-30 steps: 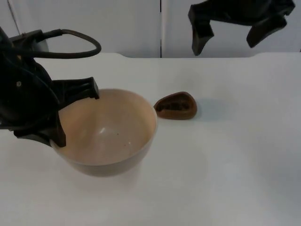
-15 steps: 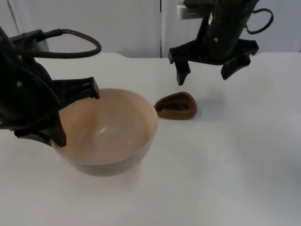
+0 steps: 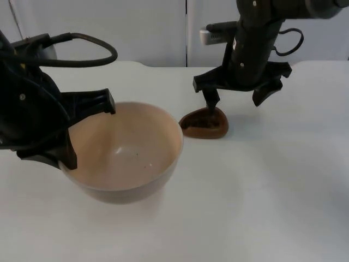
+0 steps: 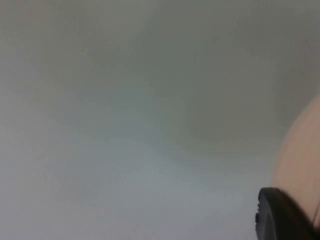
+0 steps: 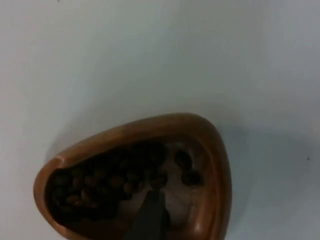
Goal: Pick up the bowl with the left hand and pour the coffee beans from the cup into the bowl with the right hand.
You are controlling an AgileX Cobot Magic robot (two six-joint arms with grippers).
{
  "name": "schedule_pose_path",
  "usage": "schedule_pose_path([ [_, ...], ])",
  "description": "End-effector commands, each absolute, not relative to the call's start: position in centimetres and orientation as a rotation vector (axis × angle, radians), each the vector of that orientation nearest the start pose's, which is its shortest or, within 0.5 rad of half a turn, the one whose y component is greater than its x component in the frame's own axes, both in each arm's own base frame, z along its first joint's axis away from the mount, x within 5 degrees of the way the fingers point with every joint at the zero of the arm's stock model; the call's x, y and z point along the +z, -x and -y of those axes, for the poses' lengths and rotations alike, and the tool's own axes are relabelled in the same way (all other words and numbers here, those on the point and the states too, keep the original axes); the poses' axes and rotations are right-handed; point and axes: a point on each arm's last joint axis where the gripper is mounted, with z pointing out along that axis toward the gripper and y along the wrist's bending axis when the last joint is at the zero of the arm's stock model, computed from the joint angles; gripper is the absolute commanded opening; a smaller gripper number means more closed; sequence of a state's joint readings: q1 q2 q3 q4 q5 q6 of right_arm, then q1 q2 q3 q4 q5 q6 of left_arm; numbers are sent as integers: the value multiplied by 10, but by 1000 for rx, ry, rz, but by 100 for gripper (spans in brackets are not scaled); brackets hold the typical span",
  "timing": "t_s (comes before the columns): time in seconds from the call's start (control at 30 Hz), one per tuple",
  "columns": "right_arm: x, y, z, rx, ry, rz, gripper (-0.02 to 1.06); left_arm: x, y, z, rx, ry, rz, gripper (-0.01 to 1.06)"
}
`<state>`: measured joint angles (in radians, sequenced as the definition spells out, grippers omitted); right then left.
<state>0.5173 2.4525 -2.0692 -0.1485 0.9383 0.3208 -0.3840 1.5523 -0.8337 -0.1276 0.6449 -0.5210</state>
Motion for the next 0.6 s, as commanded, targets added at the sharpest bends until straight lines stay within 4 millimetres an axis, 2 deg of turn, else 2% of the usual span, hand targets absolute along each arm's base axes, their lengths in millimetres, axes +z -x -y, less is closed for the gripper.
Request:
schedule_pose_path([
  [0.0, 138, -457, -250, 30, 366, -2739, 83, 190, -253, 110, -325, 344, -2872, 0],
  [0.57, 133, -459, -251, 43, 335, -2728, 81, 190, -253, 110, -325, 344, -2872, 0],
])
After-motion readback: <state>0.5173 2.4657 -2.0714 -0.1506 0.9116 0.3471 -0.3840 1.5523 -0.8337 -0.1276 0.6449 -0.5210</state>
